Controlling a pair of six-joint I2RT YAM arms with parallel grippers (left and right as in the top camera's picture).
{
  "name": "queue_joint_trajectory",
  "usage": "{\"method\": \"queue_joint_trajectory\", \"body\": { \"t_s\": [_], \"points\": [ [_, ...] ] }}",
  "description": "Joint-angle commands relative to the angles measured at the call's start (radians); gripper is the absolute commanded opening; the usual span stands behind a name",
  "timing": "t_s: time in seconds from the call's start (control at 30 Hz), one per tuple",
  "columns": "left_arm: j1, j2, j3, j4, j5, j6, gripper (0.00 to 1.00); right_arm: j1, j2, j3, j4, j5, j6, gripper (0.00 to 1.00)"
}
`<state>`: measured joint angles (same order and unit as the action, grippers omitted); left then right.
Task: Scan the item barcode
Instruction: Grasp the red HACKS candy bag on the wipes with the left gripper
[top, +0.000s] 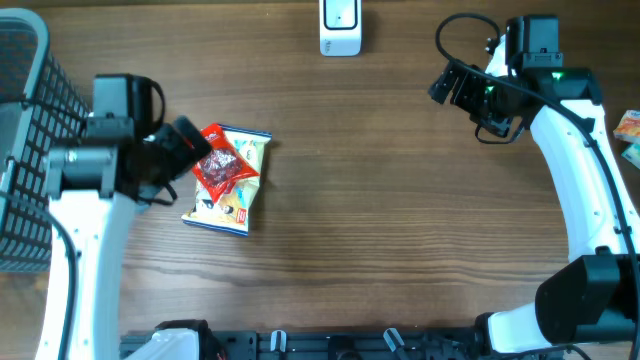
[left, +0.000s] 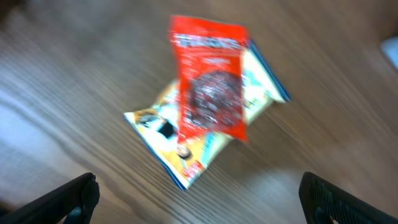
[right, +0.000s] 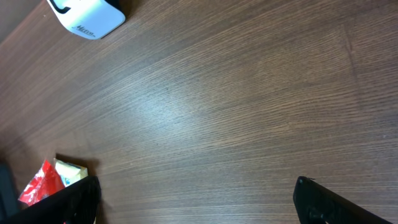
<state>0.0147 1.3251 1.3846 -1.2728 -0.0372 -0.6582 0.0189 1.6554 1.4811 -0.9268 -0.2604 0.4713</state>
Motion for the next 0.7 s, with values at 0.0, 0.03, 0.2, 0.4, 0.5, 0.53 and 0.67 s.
{"method": "queue_joint_trajectory", "body": {
  "t_s": [0.0, 0.03, 0.2, 0.4, 0.5, 0.53, 0.67],
  "points": [
    [0.074, 0.096, 0.000, -0.002, 0.006, -0.044, 1.00, 0.002, 0.010, -0.002, 0.004, 0.016, 0.007, 1.00],
    [0.085, 0.122, 0.000, 0.002, 0.034, -0.018, 1.00, 0.002, 0.010, -0.002, 0.004, 0.016, 0.007, 1.00],
    [0.104, 0.257, 0.000, 0.009, 0.108, 0.111, 1.00, 0.002, 0.010, -0.002, 0.004, 0.016, 0.007, 1.00],
    [0.104, 0.318, 0.000, 0.047, 0.179, 0.184, 1.00, 0.002, 0.010, -0.002, 0.004, 0.016, 0.007, 1.00],
    [0.104, 0.318, 0.000, 0.063, 0.156, 0.184, 1.00, 0.002, 0.010, -0.002, 0.004, 0.016, 0.007, 1.00],
    [0.104, 0.318, 0.000, 0.061, 0.144, 0.184, 1.00, 0.002, 0.010, -0.002, 0.004, 0.016, 0.007, 1.00],
    [0.104, 0.318, 0.000, 0.085, 0.130, 0.182, 1.00, 0.002, 0.010, -0.002, 0.004, 0.016, 0.007, 1.00]
  ]
}}
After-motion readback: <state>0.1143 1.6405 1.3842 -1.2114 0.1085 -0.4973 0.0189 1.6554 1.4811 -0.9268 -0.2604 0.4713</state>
